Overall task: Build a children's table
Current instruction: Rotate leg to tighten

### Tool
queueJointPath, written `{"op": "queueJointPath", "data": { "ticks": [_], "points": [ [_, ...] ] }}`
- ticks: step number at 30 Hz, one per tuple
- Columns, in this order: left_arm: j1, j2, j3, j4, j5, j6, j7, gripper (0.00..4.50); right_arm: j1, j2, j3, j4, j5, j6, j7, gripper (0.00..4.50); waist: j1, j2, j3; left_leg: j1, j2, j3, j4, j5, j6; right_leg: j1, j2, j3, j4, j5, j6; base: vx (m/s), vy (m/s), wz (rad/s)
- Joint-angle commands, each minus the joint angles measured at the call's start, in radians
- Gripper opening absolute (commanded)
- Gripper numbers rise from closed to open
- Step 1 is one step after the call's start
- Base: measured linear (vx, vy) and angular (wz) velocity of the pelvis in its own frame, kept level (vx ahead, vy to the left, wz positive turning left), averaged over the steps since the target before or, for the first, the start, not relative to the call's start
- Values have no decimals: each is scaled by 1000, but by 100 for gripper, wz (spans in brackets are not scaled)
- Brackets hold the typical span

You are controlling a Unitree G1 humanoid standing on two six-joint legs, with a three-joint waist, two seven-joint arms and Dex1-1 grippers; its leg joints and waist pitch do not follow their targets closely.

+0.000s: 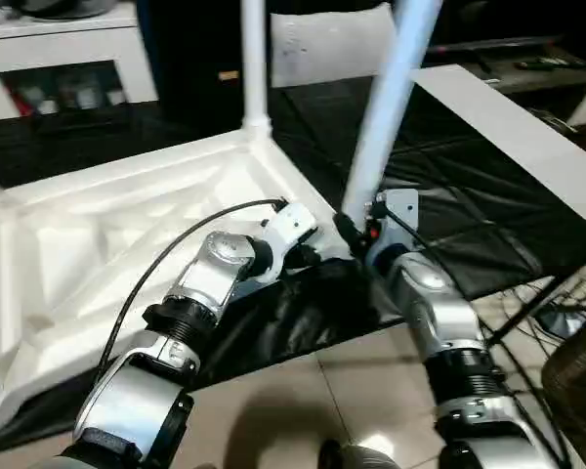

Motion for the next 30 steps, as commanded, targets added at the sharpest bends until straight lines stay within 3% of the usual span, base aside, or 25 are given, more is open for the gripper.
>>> {"op": "queueJointPath", "data": {
  "ticks": [1, 2, 4, 5, 6, 7, 8, 9, 12, 14, 16, 17, 22, 24, 26, 30],
  "points": [
    [-14, -20, -26, -55, -19, -55, -11, 0, 24, 41, 112, -2, 30, 19, 122, 322, 0, 1, -60, 4, 35, -28, -76, -428, 27, 35, -92, 52, -84, -576, -19, 0, 0, 0],
    [-10, -10, -30, -57, -15, -65, -22, 0, 29, 30, 112, -7, 27, 10, 131, 327, 4, -3, -65, -6, 33, -25, -75, -371, 40, 38, -95, 63, -76, -547, -40, 0, 0, 0],
    [8, 36, -37, -61, -16, -117, -86, 0, 57, -27, 106, -50, 37, -9, 188, 339, 13, 3, -72, -20, 39, -24, -77, -283, 62, 43, -92, 74, -56, -457, -80, 0, 0, 0],
    [12, 46, -38, -62, -16, -129, -100, 0, 63, -39, 103, -59, 41, -13, 201, 339, 20, -1, -82, -29, 40, -20, -72, -207, 81, 47, -91, 83, -42, -359, -108, 0, 0, 0],
    [16, 57, -39, -62, -18, -146, -119, 0, 70, -56, 99, -71, 47, -17, 218, 352, 26, -5, -85, -35, 43, -17, -70, -142, 111, 44, -87, 89, -26, -280, -137, 0, 0, 0],
    [24, 81, -39, -64, -25, -161, -159, 0, 83, -93, 79, -96, 59, -35, 261, 373, 33, -8, -82, -32, 39, -11, -67, -133, 124, 36, -84, 94, -24, -273, -157, 0, 0, 0],
    [29, 97, -40, -67, -31, -179, -186, 0, 91, -116, 71, -116, 73, -36, 296, 377, 37, -12, -83, -33, 33, -6, -63, -133, 129, 37, -83, 96, -25, -285, -156, 36, -52, 3],
    [31, 103, -40, -69, -36, -183, -201, 0, 95, -130, 69, -124, 75, -39, 311, 377, 49, -17, -90, -51, 24, -5, -57, -90, 139, 53, -86, 101, -11, -274, -147, 28, -62, -5],
    [42, 142, -56, -77, -47, -222, -284, 0, 115, -206, 74, -171, 88, -38, 414, 398, 78, -13, -92, -43, 29, 1, -53, -9, 169, 39, -74, 105, -1, -204, -152, 15, -40, -4],
    [47, 173, -77, -73, -50, -259, -353, 0, 130, -269, 87, -202, 105, -17, 500, 417, 90, -15, -91, -42, 29, 3, -53, -6, 175, 38, -71, 106, 3, -203, -153, 0, 0, 0],
    [49, 195, -87, -69, -67, -283, -437, 0, 149, -344, 113, -226, 122, -16, 623, 417, 101, -13, -88, -33, 35, 4, -56, -27, 174, 32, -70, 105, -4, -249, -143, 0, 0, 0],
    [47, 208, -94, -65, -80, -303, -497, 0, 160, -391, 132, -235, 136, -21, 716, 417, 108, -14, -87, -30, 37, 5, -56, -48, 168, 33, -69, 106, -6, -277, -133, 0, 0, 0],
    [33, 233, -115, -43, -87, -335, -592, 0, 163, -454, 156, -251, 176, -9, 851, 401, 128, -14, -80, -18, 39, 9, -63, -114, 126, 25, -69, 107, -20, -379, -117, 0, 0, 0],
    [18, 255, -140, -25, -83, -366, -663, 0, 151, -486, 169, -251, 193, -15, 933, 401, 136, -17, -83, -18, 44, 8, -64, -108, 123, 25, -70, 113, -13, -355, -122, 0, 0, 0],
    [16, 258, -144, -22, -82, -370, -672, 0, 149, -490, 172, -251, 194, -18, 943, 373, 142, -19, -85, -18, 46, 8, -65, -96, 122, 26, -71, 116, -8, -337, -126, 0, 0, 0],
    [1, 265, -162, -6, -81, -397, -731, 0, 134, -520, 202, -243, 205, -9, 1022, 353, 151, -22, -86, -18, 41, 12, -64, -91, 117, 27, -70, 114, -9, -345, -127, 0, 0, 0]
  ]
}}
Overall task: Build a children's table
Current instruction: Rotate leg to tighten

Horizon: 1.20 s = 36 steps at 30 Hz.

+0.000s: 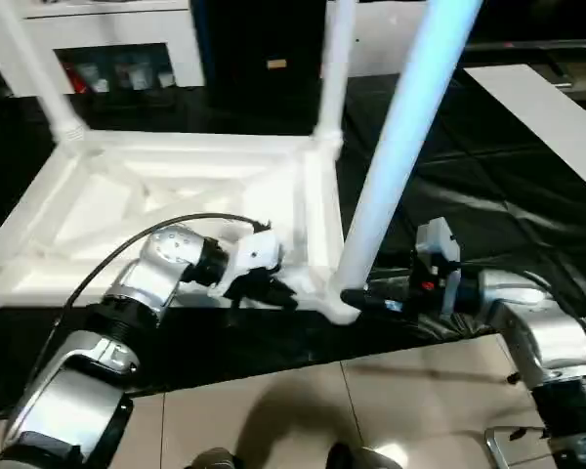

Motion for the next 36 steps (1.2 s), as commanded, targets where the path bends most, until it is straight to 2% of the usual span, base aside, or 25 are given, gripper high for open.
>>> {"op": "queueJointPath", "data": {
  "ticks": [1, 4, 5, 9, 11, 12, 15, 22, 25, 26, 27, 28, 29, 30, 31, 33, 34, 35, 36],
  "points": [
    [-22, -2, -41, -1, 12, -25, -55, 0, -17, -16, 12, -11, 10, 4, 36, 339, 0, -12, -81, -3, 45, -3, -64, -90, 111, 76, -75, 73, -66, -352, -112, 0, 0, 0],
    [-31, -9, -53, 6, 11, -40, -98, 0, -30, -31, 44, -2, 3, -5, 92, 315, 4, -15, -83, -4, 44, -3, -63, -77, 112, 77, -75, 72, -65, -353, -106, 0, 0, 0],
    [-32, -10, -55, 7, 10, -43, -102, 0, -32, -32, 47, 0, 2, -8, 96, 294, 6, -16, -84, -4, 45, -2, -63, -71, 111, 77, -76, 72, -65, -356, -105, 0, 0, 0],
    [-31, -14, -69, 0, 8, -53, -121, 0, -50, -25, 62, 20, -6, -18, 111, 264, 17, -16, -85, 2, 50, -2, -64, -65, 107, 72, -76, 74, -63, -350, -110, 0, 0, 0],
    [-32, -15, -71, -1, 8, -55, -127, 0, -55, -23, 65, 28, -8, -22, 113, 256, 21, -15, -87, 1, 51, -2, -64, -55, 106, 73, -77, 75, -58, -328, -120, 0, 0, 0],
    [-33, -17, -72, 2, 8, -59, -133, 0, -61, -20, 69, 39, -11, -29, 114, 237, 22, -18, -88, 0, 52, -3, -64, -49, 107, 74, -78, 75, -55, -315, -124, 0, 0, 0],
    [-34, -17, -76, 6, 11, -70, -143, 0, -67, -18, 77, 46, -11, -35, 126, 215, 22, -21, -89, -2, 50, -2, -63, -46, 105, 76, -78, 75, -55, -311, -122, 0, 0, 0],
    [-39, -14, -73, 15, 13, -74, -131, 0, -56, -17, 93, 31, -1, -26, 141, 199, 24, -20, -91, -2, 49, -1, -62, -37, 107, 77, -76, 75, -54, -305, -119, 0, 0, 0],
    [-38, -28, -52, 14, 7, -38, -81, 0, -30, -2, 87, -4, 15, 14, 104, 198, 25, -12, -89, -2, 49, -1, -62, -46, 102, 77, -75, 74, -57, -309, -120, 0, 0, 0],
    [-39, -35, -45, 13, 6, -24, -58, 0, -22, 5, 83, -15, 20, 30, 85, 197, 25, -16, -88, -2, 48, -1, -63, -53, 97, 78, -75, 73, -60, -325, -115, 0, 0, 0],
    [-41, -49, -33, 14, 16, 8, 1, 0, -8, 31, 74, -33, 23, 65, 26, 197, 24, -14, -87, 0, 47, -1, -64, -65, 89, 77, -75, 72, -64, -353, -105, 0, 0, 0],
    [-41, -49, -33, 14, 16, 8, 1, 0, -8, 31, 74, -33, 23, 65, 26, 197, 24, -15, -84, 2, 47, -1, -66, -74, 84, 75, -74, 71, -69, -374, -97, 0, 0, 0],
    [-43, -55, -28, 15, 22, 24, 31, 0, -3, 46, 69, -39, 23, 83, -6, 197, 23, -15, -80, 5, 45, -1, -68, -98, 71, 74, -75, 68, -80, -431, -77, 0, 0, 0],
    [-44, -97, 4, 1, 12, 114, 130, 0, 18, 122, 56, -49, -19, 114, -177, 197, 18, -18, -76, 8, 41, 0, -68, -121, 54, 73, -76, 67, -89, -488, -54, 0, 0, 0],
    [-44, -97, 4, 1, 12, 114, 130, 0, 18, 122, 56, -49, -19, 114, -177, 197, 16, -16, -75, 10, 40, -1, -68, -128, 42, 71, -77, 65, -91, -509, -48, 0, 0, 0],
    [-41, -135, 32, -20, -8, 180, 197, 0, 27, 185, 49, -43, -57, 124, -304, 197, -1, -17, -68, 12, 27, -4, -65, -171, 14, 72, -73, 43, -116, -621, 18, 0, 0, 0],
    [-42, -163, 47, -30, -12, 216, 254, 0, 24, 236, 39, -29, -72, 133, -390, 196, -12, -16, -69, 19, 23, -4, -62, -191, 14, 71, -74, 34, -130, -651, 43, 0, 0, 0],
    [-44, -176, 53, -31, -11, 229, 283, 0, 21, 261, 32, -21, -76, 139, -429, 196, -12, -16, -69, 19, 23, -4, -62, -191, 14, 71, -74, 34, -130, -651, 43, 0, 0, 0],
    [-50, -205, 67, -31, -8, 260, 348, 0, 9, 319, 14, 3, -84, 148, -525, 196, -35, -7, -69, 12, 36, -14, -67, -221, 12, 79, -74, 22, -129, -621, 39, 0, 0, 0]
  ]
}}
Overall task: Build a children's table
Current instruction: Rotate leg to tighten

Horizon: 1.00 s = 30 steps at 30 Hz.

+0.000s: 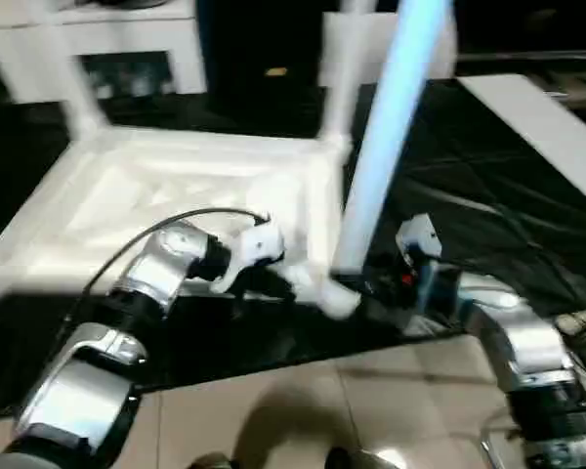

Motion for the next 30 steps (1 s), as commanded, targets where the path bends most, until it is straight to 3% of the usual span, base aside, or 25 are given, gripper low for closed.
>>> {"op": "queueJointPath", "data": {
  "ticks": [1, 2, 3, 4, 5, 6, 7, 8, 9, 10, 11, 12, 13, 15, 17, 18, 19, 20, 25, 28, 30],
  "points": [
    [-49, -150, 37, -36, -43, 78, 218, 0, -42, 169, 63, 76, -12, 53, -209, 196, -22, 0, -63, -10, 37, -27, -68, -265, 15, 61, -73, 21, -112, -616, 40, 0, 0, 0],
    [-49, -150, 37, -36, -43, 78, 218, 0, -42, 169, 63, 76, -12, 53, -209, 196, -29, 4, -62, 0, 40, -27, -67, -297, 13, 56, -71, 16, -120, -626, 43, 0, 0, 0],
    [-63, -179, 56, -28, -41, 105, 294, 0, -69, 214, 53, 114, -28, 48, -292, 196, -48, 9, -62, 13, 44, -29, -66, -344, 22, 57, -75, 10, -125, -607, 36, 0, 0, 0],
    [-65, -188, 62, -31, -40, 116, 312, 0, -77, 228, 48, 124, -36, 50, -321, 196, -61, 18, -59, 13, 57, -36, -75, -405, 31, 64, -72, 3, -123, -583, 35, 0, 0, 0],
    [-65, -188, 62, -31, -40, 116, 312, 0, -77, 228, 48, 124, -36, 50, -321, 196, -69, 21, -58, 10, 67, -41, -83, -433, 33, 71, -74, 6, -114, -554, 31, 0, 0, 0],
    [-95, -237, 98, -13, -35, 135, 438, 0, -167, 302, 9, 228, -49, 25, -445, 196, -80, 17, -58, 1, 79, -48, -95, -471, 28, 77, -77, 19, -95, -504, 18, 0, 0, 0],
    [-102, -245, 105, -7, -32, 135, 466, 0, -184, 314, 3, 248, -50, 16, -462, 196, -84, 17, -57, 5, 76, -46, -95, -490, 22, 71, -78, 23, -91, -501, 10, 0, 0, 0],
    [-109, -253, 112, -2, -29, 136, 498, 0, -202, 327, -4, 268, -49, 6, -477, 196, -94, 10, -59, 17, 52, -37, -78, -482, 15, 58, -84, 21, -107, -549, 3, 0, 0, 0],
    [-110, -256, 112, -8, -19, 133, 512, 0, -213, 338, -12, 275, -57, -8, -482, 252, -95, 2, -60, 12, 27, -28, -62, -402, 27, 60, -94, 14, -124, -605, 10, 0, 0, 0],
    [-110, -256, 112, -8, -19, 133, 512, 0, -213, 338, -12, 275, -57, -8, -482, 252, -92, 3, -61, 6, 20, -24, -59, -356, 35, 63, -98, 15, -129, -614, 12, 0, 0, 0],
    [-107, -252, 110, -14, -14, 135, 504, 0, -217, 345, -21, 279, -66, -20, -485, 252, -83, 2, -67, -3, 20, -20, -61, -273, 52, 66, -97, 26, -122, -577, 2, 0, 0, 0],
    [-105, -246, 105, -17, -10, 125, 494, 0, -216, 345, -26, 278, -67, -24, -483, 266, -79, -2, -73, -12, 27, -19, -66, -210, 70, 67, -91, 37, -103, -488, -31, 0, 0, 0],
    [-100, -237, 98, -20, -5, 113, 478, 0, -211, 340, -25, 270, -67, -30, -470, 273, -73, 1, -78, -18, 36, -22, -68, -157, 86, 68, -88, 43, -84, -401, -68, 0, 0, 0],
    [-78, -207, 77, -37, 1, 92, 431, 0, -177, 302, -14, 236, -75, -47, -437, 297, -67, -2, -81, -19, 41, -19, -66, -100, 110, 62, -83, 53, -66, -304, -116, 0, 0, 0],
    [-62, -182, 64, -45, 4, 66, 392, 0, -150, 269, -14, 209, -75, -60, -404, 311, -60, -12, -86, -27, 30, -12, -59, -73, 132, 63, -81, 64, -52, -267, -136, 0, 0, 0],
    [-56, -173, 58, -46, 5, 54, 375, 0, -139, 254, -15, 196, -73, -64, -388, 316, -47, -15, -89, -42, 21, -10, -55, -32, 155, 75, -80, 70, -40, -234, -130, 0, 0, 0],
    [-52, -164, 52, -44, 4, 40, 362, 0, -131, 240, -17, 191, -72, -69, -378, 316, -45, -16, -91, -43, 20, -8, -54, -11, 167, 74, -79, 72, -37, -217, -127, 0, 0, 0],
    [-48, -155, 47, -43, 4, 36, 351, 0, -124, 226, -17, 184, -71, -77, -363, 347, -37, -13, -91, -40, 20, -8, -53, 12, 182, 71, -76, 70, -37, -210, -127, 0, 0, 0],
    [-3, -71, 6, -56, -8, -60, 172, 0, -56, 82, -26, 98, -51, -113, -185, 380, -24, -11, -83, -34, 26, -3, -54, -17, 190, 63, -68, 72, -42, -260, -113, 0, 0, 0],
    [10, -26, -25, -54, -1, -112, 78, 0, -29, 2, -26, 57, -30, -127, -62, 400, -13, -8, -78, -22, 33, -1, -59, -81, 151, 55, -69, 73, -55, -362, -91, 0, 0, 0],
    [12, 2, -39, -45, -9, -158, -1, 0, -14, -64, -10, 30, -15, -129, 30, 411, -6, -8, -75, -17, 37, -2, -62, -98, 138, 52, -68, 75, -57, -382, -86, 0, 0, 0]
  ]
}}
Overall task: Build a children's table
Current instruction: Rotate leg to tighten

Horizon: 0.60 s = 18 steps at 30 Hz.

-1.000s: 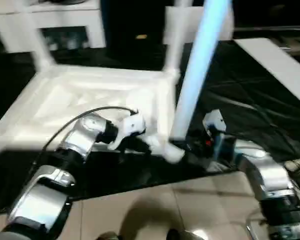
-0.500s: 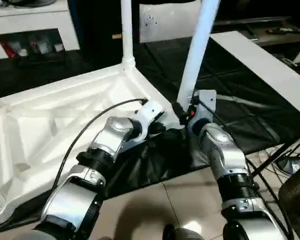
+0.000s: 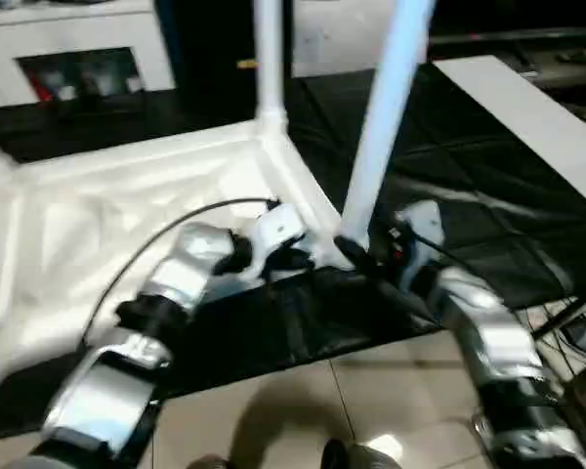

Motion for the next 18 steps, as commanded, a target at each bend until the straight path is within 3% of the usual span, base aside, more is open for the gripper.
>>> {"op": "queueJointPath", "data": {
  "ticks": [1, 3, 8, 9, 10, 12, 18],
  "points": [
    [-4, 13, -37, -18, -12, -61, -107, 0, 6, -53, 17, -46, 22, -10, 105, 411, 3, -7, -75, 2, 33, -7, -61, -95, 128, 75, -70, 73, -75, -375, -82, 0, 0, 0],
    [-4, 13, -37, -18, -12, -61, -107, 0, 6, -53, 17, -46, 22, -10, 105, 411, 12, -7, -77, 7, 40, -7, -63, -92, 120, 69, -73, 79, -66, -327, -116, 0, 0, 0],
    [-4, 13, -37, -18, -12, -61, -107, 0, 6, -53, 17, -46, 22, -10, 105, 411, 16, -12, -80, 0, 36, -8, -63, -69, 116, 76, -74, 85, -57, -288, -142, 0, 0, 0],
    [-8, 27, -50, -11, -13, -74, -156, 0, 10, -88, 31, -57, 37, -7, 172, 394, 16, -13, -81, -2, 34, -8, -61, -61, 122, 78, -74, 85, -54, -276, -145, 0, 0, 0],
    [-26, 63, -94, 4, -7, -121, -289, 0, 11, -163, 74, -78, 80, 13, 353, 383, 18, -11, -79, -2, 30, -8, -61, -70, 134, 79, -72, 83, -59, -282, -144, 0, 0, 0],
    [-33, 75, -111, 10, -3, -144, -335, 0, 9, -188, 93, -84, 94, 23, 418, 371, 25, -13, -77, -6, 33, -5, -59, -64, 164, 80, -68, 83, -56, -271, -136, 0, 0, 0],
    [-49, 73, -131, 20, -13, -180, -417, 0, -17, -228, 153, -76, 107, 37, 556, 330, 44, -13, -74, 4, 39, -5, -64, -95, 116, 73, -74, 82, -69, -376, -117, 0, 0, 0]
  ]
}}
